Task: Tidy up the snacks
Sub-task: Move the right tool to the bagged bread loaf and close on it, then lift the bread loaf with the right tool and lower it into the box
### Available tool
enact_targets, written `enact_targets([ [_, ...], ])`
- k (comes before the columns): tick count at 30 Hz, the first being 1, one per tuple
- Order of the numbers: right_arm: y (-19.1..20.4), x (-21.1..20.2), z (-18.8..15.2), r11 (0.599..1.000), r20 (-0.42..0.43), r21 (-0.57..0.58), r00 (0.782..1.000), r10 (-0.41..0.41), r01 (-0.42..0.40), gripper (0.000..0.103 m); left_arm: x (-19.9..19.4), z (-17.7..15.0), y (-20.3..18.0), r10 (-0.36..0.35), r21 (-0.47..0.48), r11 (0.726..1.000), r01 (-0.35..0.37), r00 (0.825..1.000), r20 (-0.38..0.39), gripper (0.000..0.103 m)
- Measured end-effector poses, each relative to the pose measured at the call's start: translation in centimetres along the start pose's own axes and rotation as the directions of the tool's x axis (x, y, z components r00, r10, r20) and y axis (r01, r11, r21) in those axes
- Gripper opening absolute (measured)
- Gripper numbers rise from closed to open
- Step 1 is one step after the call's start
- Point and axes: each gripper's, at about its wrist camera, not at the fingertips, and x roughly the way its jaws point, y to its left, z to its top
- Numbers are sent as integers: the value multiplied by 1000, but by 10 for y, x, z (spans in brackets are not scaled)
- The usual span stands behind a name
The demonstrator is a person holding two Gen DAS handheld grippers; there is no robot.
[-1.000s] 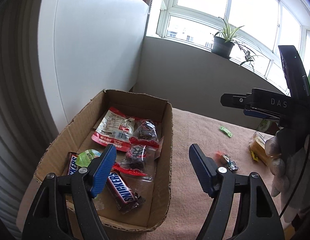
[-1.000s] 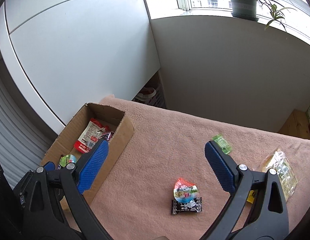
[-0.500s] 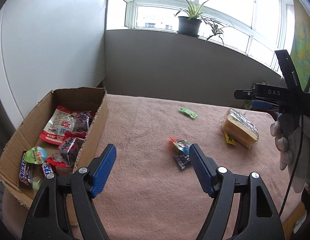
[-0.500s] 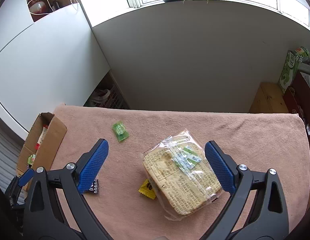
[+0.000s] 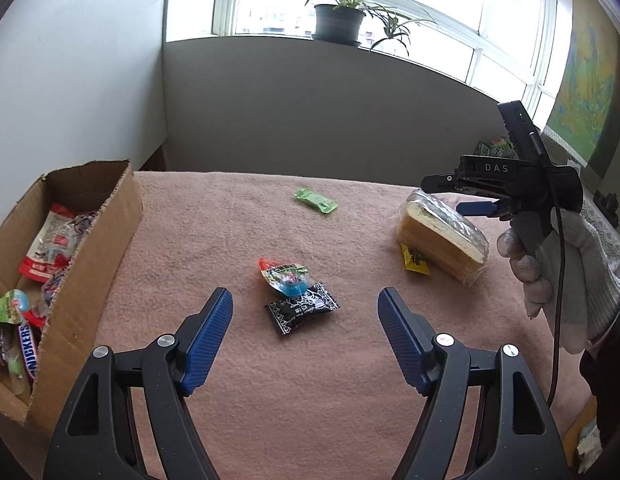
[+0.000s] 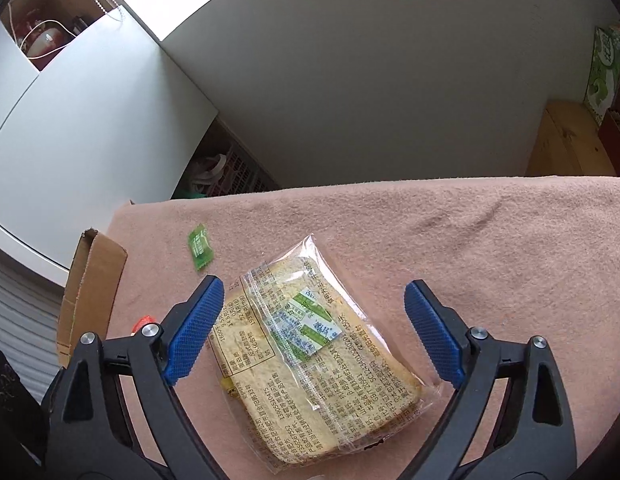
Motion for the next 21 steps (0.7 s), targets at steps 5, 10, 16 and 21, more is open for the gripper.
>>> enact_targets([
  [5,-4,-5,-19,997,-32,25,997,73,-73,74,4,-1,-5,-33,-14,999,33,999,-17,75],
  [10,13,-12,-51,993,-74,-1,990,119,-120,65,9,-2,-16,-98,-30,995,97,994,-44,75],
  [16,34,-16,-77,991,-96,-54,988,119,-125,64,24,-5,-30,-178,-41,984,174,978,-107,75],
  [21,30,-16,-85,990,-85,-27,988,133,-135,62,41,-2,-32,-211,-82,976,201,967,-142,75],
])
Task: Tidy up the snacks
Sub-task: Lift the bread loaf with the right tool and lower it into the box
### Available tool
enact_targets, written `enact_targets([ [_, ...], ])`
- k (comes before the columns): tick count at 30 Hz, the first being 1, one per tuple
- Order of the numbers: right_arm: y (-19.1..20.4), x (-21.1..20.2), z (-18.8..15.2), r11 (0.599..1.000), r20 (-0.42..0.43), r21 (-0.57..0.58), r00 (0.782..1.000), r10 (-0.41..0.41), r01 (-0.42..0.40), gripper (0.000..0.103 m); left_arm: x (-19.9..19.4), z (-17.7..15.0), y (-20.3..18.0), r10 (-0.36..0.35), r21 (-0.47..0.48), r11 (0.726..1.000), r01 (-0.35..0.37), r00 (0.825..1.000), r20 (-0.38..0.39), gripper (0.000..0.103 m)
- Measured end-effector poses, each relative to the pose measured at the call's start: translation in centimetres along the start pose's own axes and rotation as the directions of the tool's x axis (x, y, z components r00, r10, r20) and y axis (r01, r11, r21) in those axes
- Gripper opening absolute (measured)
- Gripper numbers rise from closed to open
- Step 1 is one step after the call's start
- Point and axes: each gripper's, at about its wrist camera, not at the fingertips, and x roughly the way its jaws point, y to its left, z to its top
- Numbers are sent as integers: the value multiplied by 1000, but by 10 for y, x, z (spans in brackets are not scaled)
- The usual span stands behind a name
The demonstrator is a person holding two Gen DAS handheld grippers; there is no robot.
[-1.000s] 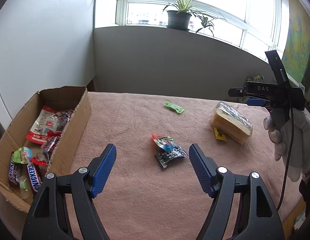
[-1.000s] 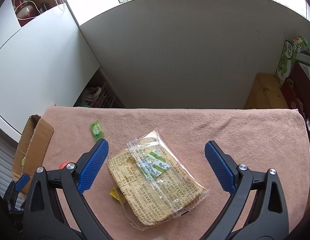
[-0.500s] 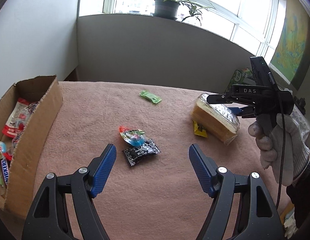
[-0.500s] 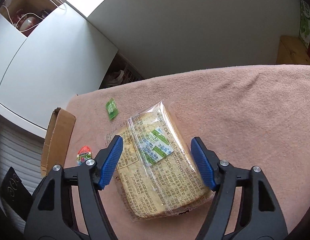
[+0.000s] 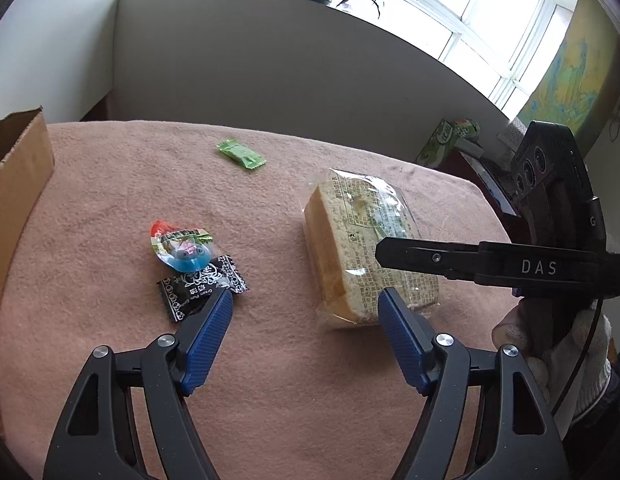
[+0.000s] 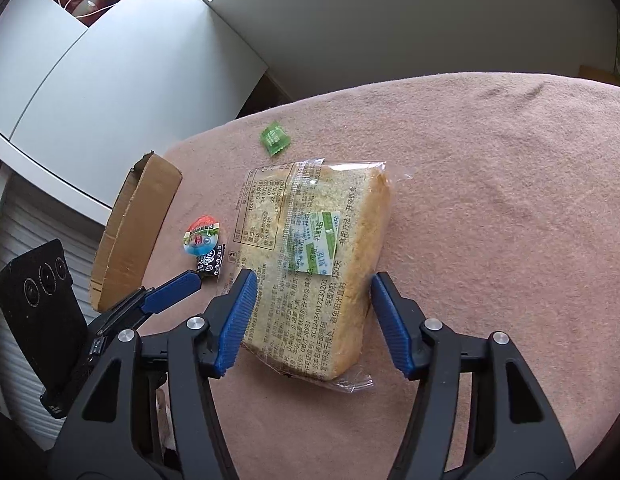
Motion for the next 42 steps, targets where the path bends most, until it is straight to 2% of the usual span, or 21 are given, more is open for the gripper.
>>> enact_targets([
  [4,-17,-2,-6,994,30,86,998,62,-65,57,12,3,0,-46,-21,999,45,998,-38,73],
  [7,-19,-4,-11,992,59,104,996,69,-75,56,19,4,-1,-70,-20,997,69,996,-53,73],
  [11,-9,-2,-16,995,75,89,996,48,-55,56,29,7,-1,-122,-48,992,119,990,-73,58],
  [14,-6,-4,-22,994,86,102,995,41,-50,51,29,6,-6,-163,-53,986,159,983,-82,43],
  [17,-6,-6,-29,989,99,131,994,53,-66,49,25,4,-18,-144,-5,990,144,987,-76,42],
  [21,1,-11,-36,990,103,130,994,34,-47,49,22,1,-27,-153,19,988,155,985,-79,41],
  [28,35,-25,-39,997,120,79,993,13,-23,48,-5,-4,-21,-173,34,984,174,984,-32,41],
  [36,96,-35,-33,1000,135,-9,991,6,-5,48,-57,-8,7,-195,34,981,192,978,73,41],
  [42,145,-20,-25,997,120,-75,993,15,-6,48,-86,-8,39,-184,12,983,184,973,141,41],
])
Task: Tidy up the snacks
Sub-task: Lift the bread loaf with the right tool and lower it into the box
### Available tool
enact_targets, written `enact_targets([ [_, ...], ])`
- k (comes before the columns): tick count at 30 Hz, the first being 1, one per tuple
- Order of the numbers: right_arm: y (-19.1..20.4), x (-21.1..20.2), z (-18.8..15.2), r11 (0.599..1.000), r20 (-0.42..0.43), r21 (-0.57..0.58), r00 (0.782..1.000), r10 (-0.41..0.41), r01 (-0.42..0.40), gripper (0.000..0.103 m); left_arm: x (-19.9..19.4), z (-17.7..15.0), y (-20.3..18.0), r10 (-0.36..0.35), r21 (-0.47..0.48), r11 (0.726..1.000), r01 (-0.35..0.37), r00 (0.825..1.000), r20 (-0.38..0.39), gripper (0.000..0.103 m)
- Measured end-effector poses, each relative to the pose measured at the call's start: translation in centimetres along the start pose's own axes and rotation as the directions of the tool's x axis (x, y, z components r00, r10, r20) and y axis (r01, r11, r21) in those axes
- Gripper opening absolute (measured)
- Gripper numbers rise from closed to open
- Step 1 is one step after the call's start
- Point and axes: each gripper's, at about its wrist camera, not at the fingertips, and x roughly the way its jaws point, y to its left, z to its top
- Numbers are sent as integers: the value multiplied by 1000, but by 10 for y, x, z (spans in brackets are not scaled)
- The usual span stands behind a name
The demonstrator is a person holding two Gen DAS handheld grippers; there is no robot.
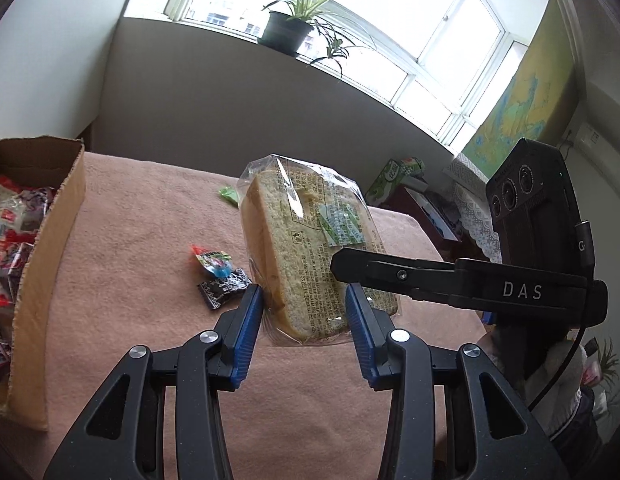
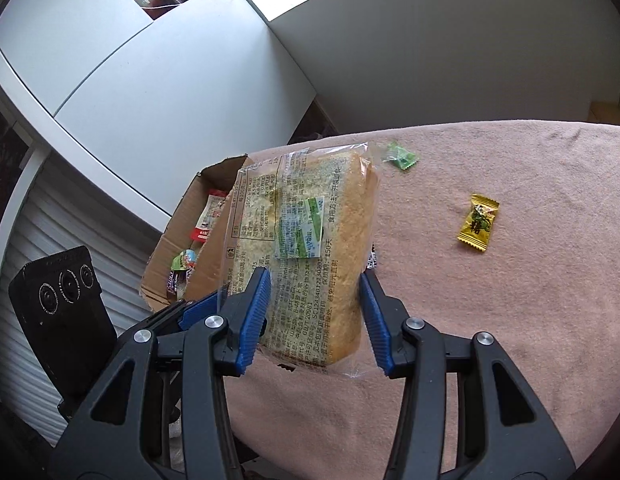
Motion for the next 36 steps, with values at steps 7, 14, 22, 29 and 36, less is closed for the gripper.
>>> enact_targets([
  [7,55,34,10,997,-28,-70,999,44,-45,48,-38,2,36,61,-31,998,-59,995,80,41],
  [14,110,80,19,987,-76,-142,995,62,-72,48,-72,3,82,112,-106,989,-99,985,128,41],
  [22,146,134,25,975,-136,-194,987,86,-112,48,-106,-2,130,186,-173,972,-158,969,160,40],
  [29,162,164,22,967,-172,-226,982,79,-117,48,-118,-6,151,259,-197,954,-227,954,154,40],
  [36,179,182,21,954,-165,-295,986,12,-61,48,-118,-4,158,342,-198,930,-311,927,153,40],
])
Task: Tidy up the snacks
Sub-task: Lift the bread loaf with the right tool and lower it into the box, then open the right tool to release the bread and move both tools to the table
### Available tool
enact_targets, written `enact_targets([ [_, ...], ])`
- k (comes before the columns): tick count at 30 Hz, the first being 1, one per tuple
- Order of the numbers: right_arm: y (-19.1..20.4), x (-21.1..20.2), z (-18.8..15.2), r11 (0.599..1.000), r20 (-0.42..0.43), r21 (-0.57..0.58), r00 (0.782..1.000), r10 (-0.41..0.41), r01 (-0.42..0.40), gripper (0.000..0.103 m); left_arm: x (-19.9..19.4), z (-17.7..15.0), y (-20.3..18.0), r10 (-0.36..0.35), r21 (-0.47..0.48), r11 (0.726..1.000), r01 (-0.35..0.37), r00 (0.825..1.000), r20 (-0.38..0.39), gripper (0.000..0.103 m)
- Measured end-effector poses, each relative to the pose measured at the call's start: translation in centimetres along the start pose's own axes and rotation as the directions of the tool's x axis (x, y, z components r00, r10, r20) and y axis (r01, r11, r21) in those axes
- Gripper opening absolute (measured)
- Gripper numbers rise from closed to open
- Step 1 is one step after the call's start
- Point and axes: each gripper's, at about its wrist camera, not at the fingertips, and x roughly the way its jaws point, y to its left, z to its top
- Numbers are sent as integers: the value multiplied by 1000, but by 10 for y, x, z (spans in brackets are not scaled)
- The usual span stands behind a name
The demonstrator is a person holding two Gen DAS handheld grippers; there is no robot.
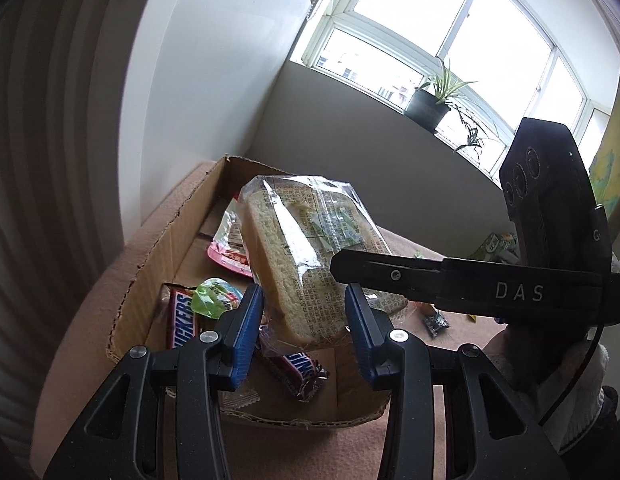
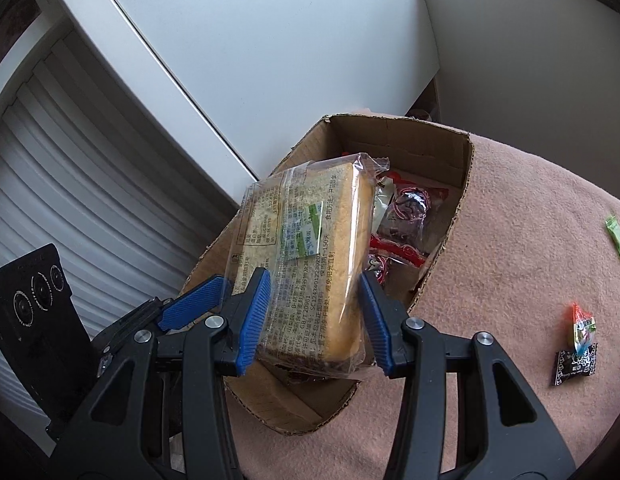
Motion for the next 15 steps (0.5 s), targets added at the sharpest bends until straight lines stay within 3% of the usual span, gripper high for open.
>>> enact_targets([
  [10,14,-7,-4,998,39,-21,998,-55,56,49,-4,0,7,44,-8,999,-44,999,18,40],
  [11,13,-9,-5,998,43,-20,997,-58,59,52,-4,0,7,44,-9,999,-44,999,21,40],
  [13,8,-12,-2,998,60,-14,996,-63,64,66,-5,0,6,45,-8,999,-45,999,23,40],
  [15,3,-27,-2,997,79,-9,994,-73,74,70,-4,-1,5,44,-4,999,-44,999,21,40],
])
